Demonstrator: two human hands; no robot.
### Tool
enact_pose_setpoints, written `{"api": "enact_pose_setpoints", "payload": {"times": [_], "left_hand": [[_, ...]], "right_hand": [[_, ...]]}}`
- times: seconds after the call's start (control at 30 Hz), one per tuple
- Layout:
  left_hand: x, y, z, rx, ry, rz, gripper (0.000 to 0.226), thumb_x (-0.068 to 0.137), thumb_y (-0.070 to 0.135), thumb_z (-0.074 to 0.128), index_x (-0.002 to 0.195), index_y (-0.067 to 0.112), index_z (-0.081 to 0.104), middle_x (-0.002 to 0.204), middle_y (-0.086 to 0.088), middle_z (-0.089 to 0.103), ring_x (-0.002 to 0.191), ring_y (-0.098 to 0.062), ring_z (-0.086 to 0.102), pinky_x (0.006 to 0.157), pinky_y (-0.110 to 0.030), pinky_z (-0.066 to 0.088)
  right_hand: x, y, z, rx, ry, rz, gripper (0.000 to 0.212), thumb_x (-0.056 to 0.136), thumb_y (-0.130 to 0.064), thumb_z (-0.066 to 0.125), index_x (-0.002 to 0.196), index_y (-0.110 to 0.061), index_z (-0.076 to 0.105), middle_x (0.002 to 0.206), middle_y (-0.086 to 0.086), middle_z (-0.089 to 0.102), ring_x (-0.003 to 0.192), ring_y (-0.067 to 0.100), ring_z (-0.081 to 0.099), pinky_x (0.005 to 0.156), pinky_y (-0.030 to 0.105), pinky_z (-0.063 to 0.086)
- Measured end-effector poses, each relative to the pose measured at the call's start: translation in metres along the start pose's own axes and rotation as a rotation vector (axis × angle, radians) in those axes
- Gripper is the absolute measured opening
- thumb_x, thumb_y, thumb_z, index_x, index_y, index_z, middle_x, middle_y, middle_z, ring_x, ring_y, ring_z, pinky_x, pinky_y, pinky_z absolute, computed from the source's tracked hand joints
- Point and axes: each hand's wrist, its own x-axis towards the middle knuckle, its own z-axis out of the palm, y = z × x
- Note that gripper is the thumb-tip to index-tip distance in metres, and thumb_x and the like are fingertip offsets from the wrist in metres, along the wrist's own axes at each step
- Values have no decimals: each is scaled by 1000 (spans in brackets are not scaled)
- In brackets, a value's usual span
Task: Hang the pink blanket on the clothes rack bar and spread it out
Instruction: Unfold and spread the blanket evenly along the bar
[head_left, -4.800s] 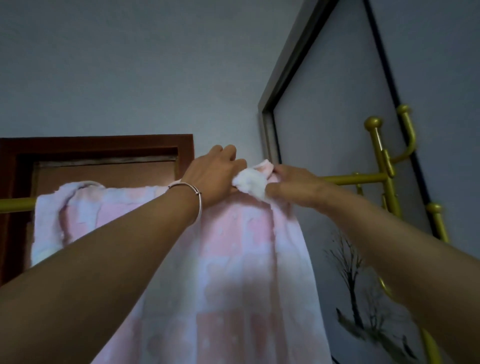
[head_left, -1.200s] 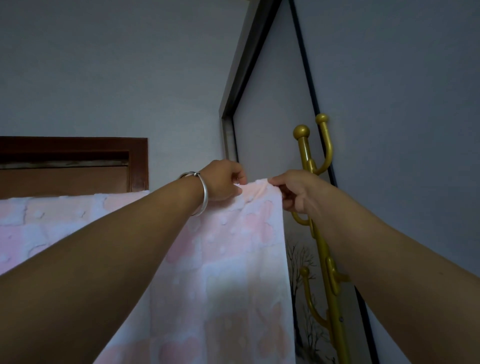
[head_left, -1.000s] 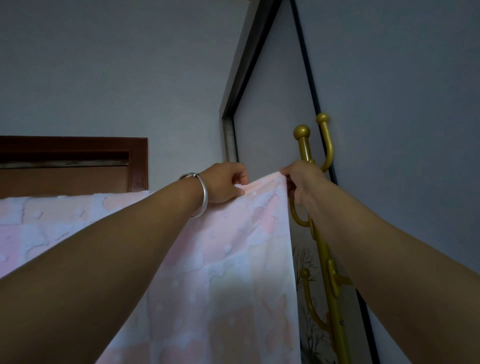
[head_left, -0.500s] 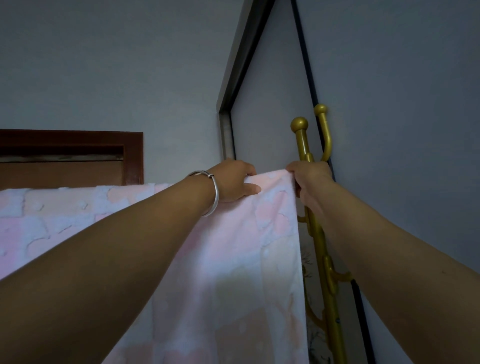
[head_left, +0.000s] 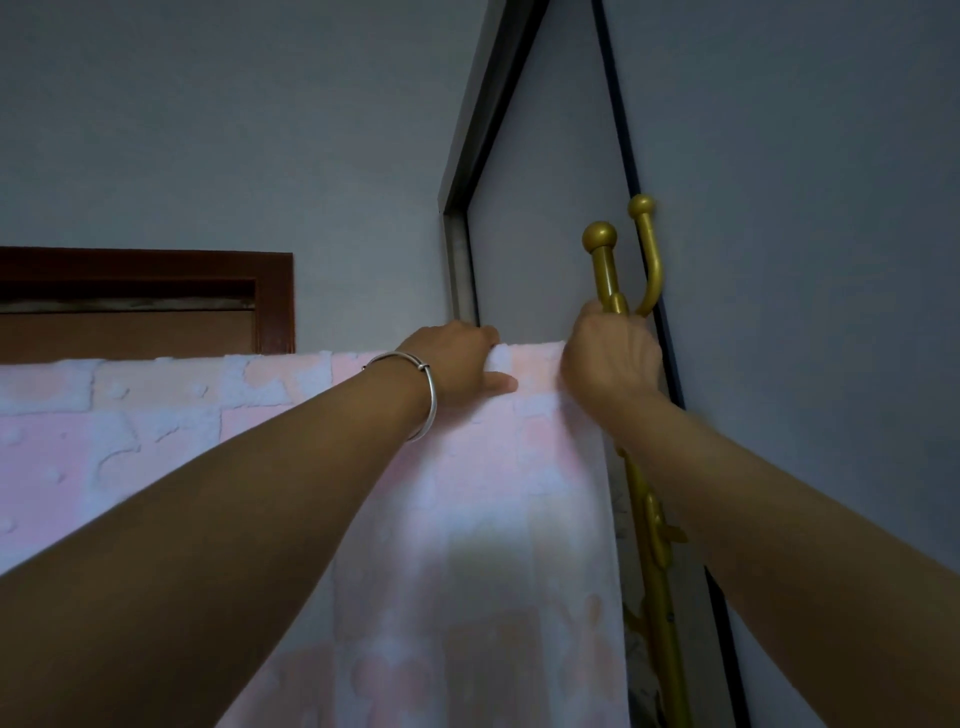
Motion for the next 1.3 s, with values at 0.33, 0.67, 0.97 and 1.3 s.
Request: {"api": "enact_pose_setpoints", "payload": {"times": [0.33, 0.67, 0.97, 1.3], "left_hand": [[-78, -86, -30, 96, 34, -71, 54, 87, 47, 51, 128, 13, 49, 132, -12, 53, 123, -29, 49, 102, -41, 33], [-208, -244, -84, 160, 65, -152, 43, 87, 33, 54, 123, 11, 52, 128, -13, 56, 119, -30, 50, 98, -38, 38], [-243, -300, -107, -62, 253, -337, 41, 86, 31, 58, 116, 4, 55, 120, -18, 56, 104, -34, 56, 89, -40, 49], [-242, -296, -122, -650, 149, -620, 12, 83, 10, 62, 87, 0, 56, 100, -27, 64, 93, -37, 64, 88, -52, 55]], "right_hand": [[-44, -114, -5, 56, 16, -342, 24, 86, -11, 47, 96, -3, 66, 102, 16, 66, 105, 32, 49, 86, 36, 36], [-119, -311, -7, 304, -27, -415, 30, 89, -19, 44, 104, -12, 69, 105, 12, 68, 108, 32, 47, 88, 37, 33], [-142, -391, -5, 287, -96, -426, 32, 92, -23, 41, 104, -14, 69, 104, 9, 71, 107, 29, 50, 89, 37, 32], [-135, -399, 0, 244, -154, -421, 32, 93, -23, 40, 107, -14, 66, 109, 8, 66, 109, 27, 48, 91, 39, 31]]}}
